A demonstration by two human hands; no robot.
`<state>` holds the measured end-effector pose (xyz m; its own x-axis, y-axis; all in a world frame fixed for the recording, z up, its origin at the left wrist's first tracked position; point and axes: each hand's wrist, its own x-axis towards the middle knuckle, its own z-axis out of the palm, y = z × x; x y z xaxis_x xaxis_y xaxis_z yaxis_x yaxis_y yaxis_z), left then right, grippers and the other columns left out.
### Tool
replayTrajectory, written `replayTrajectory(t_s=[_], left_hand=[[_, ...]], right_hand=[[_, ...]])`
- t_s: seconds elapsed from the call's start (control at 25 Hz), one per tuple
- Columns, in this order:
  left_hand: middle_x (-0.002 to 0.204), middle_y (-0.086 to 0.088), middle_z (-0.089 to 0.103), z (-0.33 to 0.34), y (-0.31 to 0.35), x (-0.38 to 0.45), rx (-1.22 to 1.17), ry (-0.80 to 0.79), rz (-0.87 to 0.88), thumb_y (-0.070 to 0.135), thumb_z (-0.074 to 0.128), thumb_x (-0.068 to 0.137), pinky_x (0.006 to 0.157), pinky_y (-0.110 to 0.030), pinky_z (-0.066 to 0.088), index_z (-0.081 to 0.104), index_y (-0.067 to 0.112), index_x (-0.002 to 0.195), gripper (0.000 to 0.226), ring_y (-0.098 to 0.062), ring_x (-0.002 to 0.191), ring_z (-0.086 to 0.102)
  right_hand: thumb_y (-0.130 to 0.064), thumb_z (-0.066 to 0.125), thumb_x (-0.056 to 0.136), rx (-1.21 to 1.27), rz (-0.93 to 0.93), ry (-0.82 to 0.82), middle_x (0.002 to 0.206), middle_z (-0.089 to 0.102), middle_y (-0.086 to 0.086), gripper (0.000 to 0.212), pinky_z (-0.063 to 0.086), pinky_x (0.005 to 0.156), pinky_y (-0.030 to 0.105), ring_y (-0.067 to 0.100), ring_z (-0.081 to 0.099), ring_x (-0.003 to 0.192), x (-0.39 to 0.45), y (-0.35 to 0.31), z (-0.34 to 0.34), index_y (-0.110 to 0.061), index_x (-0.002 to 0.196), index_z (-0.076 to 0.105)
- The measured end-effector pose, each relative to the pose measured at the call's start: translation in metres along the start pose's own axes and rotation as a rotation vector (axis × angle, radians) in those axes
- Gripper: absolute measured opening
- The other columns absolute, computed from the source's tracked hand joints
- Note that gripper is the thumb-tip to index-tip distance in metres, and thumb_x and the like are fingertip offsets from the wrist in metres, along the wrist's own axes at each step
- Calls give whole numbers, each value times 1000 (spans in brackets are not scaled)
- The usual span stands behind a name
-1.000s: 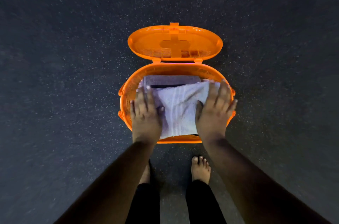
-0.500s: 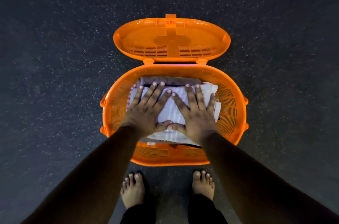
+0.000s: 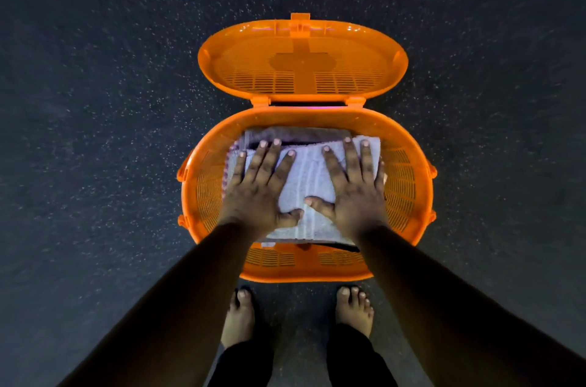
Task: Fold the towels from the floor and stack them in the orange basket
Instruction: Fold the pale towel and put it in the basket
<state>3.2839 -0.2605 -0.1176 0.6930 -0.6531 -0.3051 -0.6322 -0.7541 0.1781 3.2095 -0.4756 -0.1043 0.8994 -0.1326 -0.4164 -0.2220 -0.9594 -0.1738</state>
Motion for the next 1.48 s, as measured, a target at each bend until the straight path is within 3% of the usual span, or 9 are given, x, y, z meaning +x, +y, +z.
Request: replayTrajectory(t_s=[0.2, 0.48, 0.64, 0.72, 0.88, 1.0, 1.08, 1.24, 1.48], left_hand=[[170, -8, -16, 1, -1, 13, -22, -52, -10, 86, 33, 81, 126, -56, -4, -4, 23, 165, 111, -29, 158, -12], [172, -10, -9, 7, 0, -4, -19, -2, 1, 84, 38, 83, 126, -59, 3, 1, 21, 165, 110, -31, 159, -5], [172, -13, 0, -18, 7, -7, -28, -76, -10, 82, 32, 83, 126, -59, 7, 7, 19, 165, 107, -31, 159, 2], [171, -14, 3, -55, 19, -20, -50, -127, -44, 83, 24, 81, 126, -60, 10, 7, 17, 164, 108, -33, 159, 6], [169, -8, -18, -154, 49, -76, -75, -315, -164, 85, 1, 72, 127, -52, -2, -19, 22, 158, 109, -29, 159, -10], [171, -8, -15, -257, 72, -139, -155, -376, -298, 91, 1, 65, 127, -49, 0, -10, 22, 163, 120, -28, 159, -8], [172, -8, -9, -324, 88, -184, -234, -396, -371, 95, 10, 67, 128, -48, 4, -4, 21, 164, 123, -27, 160, -3], [173, -6, 5, -462, 123, -289, -407, -260, -490, 83, 49, 85, 129, -44, 10, 8, 21, 165, 109, -24, 159, 9], [171, -7, 17, -562, 118, -410, -632, 46, -640, 67, 68, 84, 126, -33, 19, 18, 19, 163, 105, -23, 157, 18]], right_hand=[[-90, 25, 84, 23, 4, -4, 172, -9, 6, 99, 10, 120, 70, 33, -17, 156, 10, 6, 4, -36, 162, -3], [-90, 23, 85, 7, -3, 15, 171, -10, 6, 98, 11, 120, 70, 33, -17, 156, -3, 3, 11, -37, 161, -9], [-90, 18, 85, -45, 18, -77, 171, -16, 4, 97, 0, 121, 68, 33, -20, 156, -7, -4, -8, -37, 160, -14], [-89, 20, 86, -75, 26, -150, 170, -22, 4, 98, -5, 121, 68, 33, -22, 155, -23, -11, -43, -36, 160, -16], [-79, 34, 92, -85, 24, -264, 167, -29, 6, 98, -7, 119, 66, 34, -22, 155, -83, -34, -145, -29, 161, -15], [-77, 39, 93, -39, 22, -309, 170, -19, 4, 98, -1, 121, 66, 34, -15, 157, -145, -59, -242, -31, 162, -13], [-78, 41, 92, 19, 33, -311, 172, -12, 2, 97, 4, 122, 66, 33, -10, 158, -188, -78, -298, -32, 162, -8], [-78, 44, 90, 100, -24, -256, 172, -1, 2, 97, 10, 124, 62, 30, -1, 158, -285, -127, -412, -31, 163, 2], [-76, 59, 84, 191, -221, -176, 170, 14, 5, 105, 24, 122, 52, 26, 13, 156, -349, -222, -497, -24, 162, 13]])
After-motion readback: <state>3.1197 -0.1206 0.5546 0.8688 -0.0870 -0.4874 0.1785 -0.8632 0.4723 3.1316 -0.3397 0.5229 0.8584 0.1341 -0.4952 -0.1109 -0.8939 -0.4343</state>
